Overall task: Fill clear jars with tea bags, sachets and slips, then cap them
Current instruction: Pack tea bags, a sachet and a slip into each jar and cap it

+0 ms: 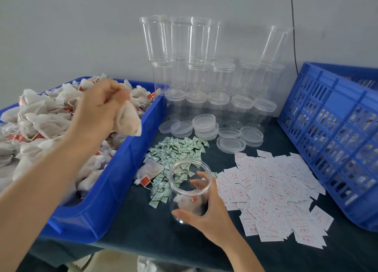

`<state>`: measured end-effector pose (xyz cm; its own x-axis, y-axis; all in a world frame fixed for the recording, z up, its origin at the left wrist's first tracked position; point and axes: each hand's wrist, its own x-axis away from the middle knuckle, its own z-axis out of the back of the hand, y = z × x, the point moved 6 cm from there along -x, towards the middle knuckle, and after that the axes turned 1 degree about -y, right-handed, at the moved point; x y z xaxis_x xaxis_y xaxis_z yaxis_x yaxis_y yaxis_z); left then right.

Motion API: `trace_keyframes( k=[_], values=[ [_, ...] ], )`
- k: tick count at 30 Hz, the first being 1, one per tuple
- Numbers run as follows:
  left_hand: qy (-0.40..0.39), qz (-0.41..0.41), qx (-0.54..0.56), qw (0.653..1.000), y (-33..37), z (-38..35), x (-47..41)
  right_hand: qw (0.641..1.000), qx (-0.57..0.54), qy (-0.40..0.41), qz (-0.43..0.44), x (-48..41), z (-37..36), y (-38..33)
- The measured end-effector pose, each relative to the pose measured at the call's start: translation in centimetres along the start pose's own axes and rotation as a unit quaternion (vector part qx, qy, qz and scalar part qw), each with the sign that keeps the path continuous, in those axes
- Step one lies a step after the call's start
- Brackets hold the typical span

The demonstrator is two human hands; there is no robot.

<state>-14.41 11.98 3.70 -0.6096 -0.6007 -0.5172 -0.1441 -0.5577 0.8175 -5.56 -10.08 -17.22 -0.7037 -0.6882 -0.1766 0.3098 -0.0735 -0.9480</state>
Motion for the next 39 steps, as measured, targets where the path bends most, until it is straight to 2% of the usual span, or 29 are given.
trace_keyframes(
  k=[2, 5, 8, 10, 13, 15, 17, 19, 21, 23, 25, 28, 30, 34, 36, 39],
  values=[
    [-0.056, 0.013, 0.054, 0.997, 1.5, -2.4, 1.1, 1.0, 0.0, 0.001, 0.0, 0.1, 0.0, -0.1],
    [-0.158, 0.022, 0.056, 0.986, 2.2, -6.2, 3.2, 1.0, -0.002, 0.001, 0.0, 0.0, 0.0, -0.2],
    [-0.255, 0.019, -0.048, 0.966, 0.9, -9.2, 4.8, 1.0, 0.0, -0.001, 0.002, 0.0, 0.0, -0.2],
    [-0.264, 0.01, -0.128, 0.956, -0.5, -9.1, 4.7, 1.0, -0.001, 0.0, 0.001, 0.0, 0.0, -0.1],
    [-0.207, -0.013, -0.241, 0.948, -2.6, -6.2, 2.6, 1.0, -0.002, 0.003, -0.006, 0.0, 0.0, 0.1],
    [-0.196, 0.011, -0.358, 0.913, -5.5, -3.5, 1.1, 1.0, -0.003, -0.002, -0.007, -0.1, -0.1, 0.3],
    [-0.23, 0.051, -0.481, 0.844, -9.0, -1.2, 0.5, 1.0, -0.009, -0.01, -0.007, -0.2, -0.3, 0.5],
    [-0.289, 0.093, -0.539, 0.785, -12.4, 0.2, 0.9, 1.0, -0.009, -0.009, -0.008, -0.1, -0.3, 0.6],
    [-0.356, 0.065, -0.562, 0.744, -14.0, 0.3, 1.8, 1.0, -0.004, -0.004, -0.007, -0.1, -0.2, 0.6],
    [-0.347, 0.062, -0.553, 0.755, -14.6, 0.7, 1.9, 1.0, -0.006, -0.006, -0.008, -0.1, -0.2, 0.6],
    [-0.316, 0.1, -0.503, 0.798, -14.2, 1.3, 2.0, 1.0, -0.005, -0.004, -0.009, 0.0, -0.1, 0.7],
    [-0.25, 0.051, -0.474, 0.843, -11.8, 1.4, 1.5, 1.0, -0.005, -0.004, -0.006, 0.0, -0.1, 0.6],
    [-0.181, 0.026, -0.409, 0.894, -9.3, 1.4, 0.9, 1.0, -0.005, -0.004, -0.006, 0.0, -0.1, 0.7],
    [-0.105, -0.038, -0.289, 0.951, -2.8, 0.6, 0.5, 1.0, -0.003, -0.003, -0.005, -0.1, -0.1, 0.6],
    [-0.137, -0.041, -0.188, 0.972, 0.3, -1.2, 1.5, 1.0, 0.0, -0.002, -0.006, -0.1, -0.1, 0.6],
    [-0.245, -0.047, -0.124, 0.961, 3.2, -5.2, 3.7, 1.0, 0.001, 0.001, -0.009, -0.1, -0.1, 0.5]
  ],
)
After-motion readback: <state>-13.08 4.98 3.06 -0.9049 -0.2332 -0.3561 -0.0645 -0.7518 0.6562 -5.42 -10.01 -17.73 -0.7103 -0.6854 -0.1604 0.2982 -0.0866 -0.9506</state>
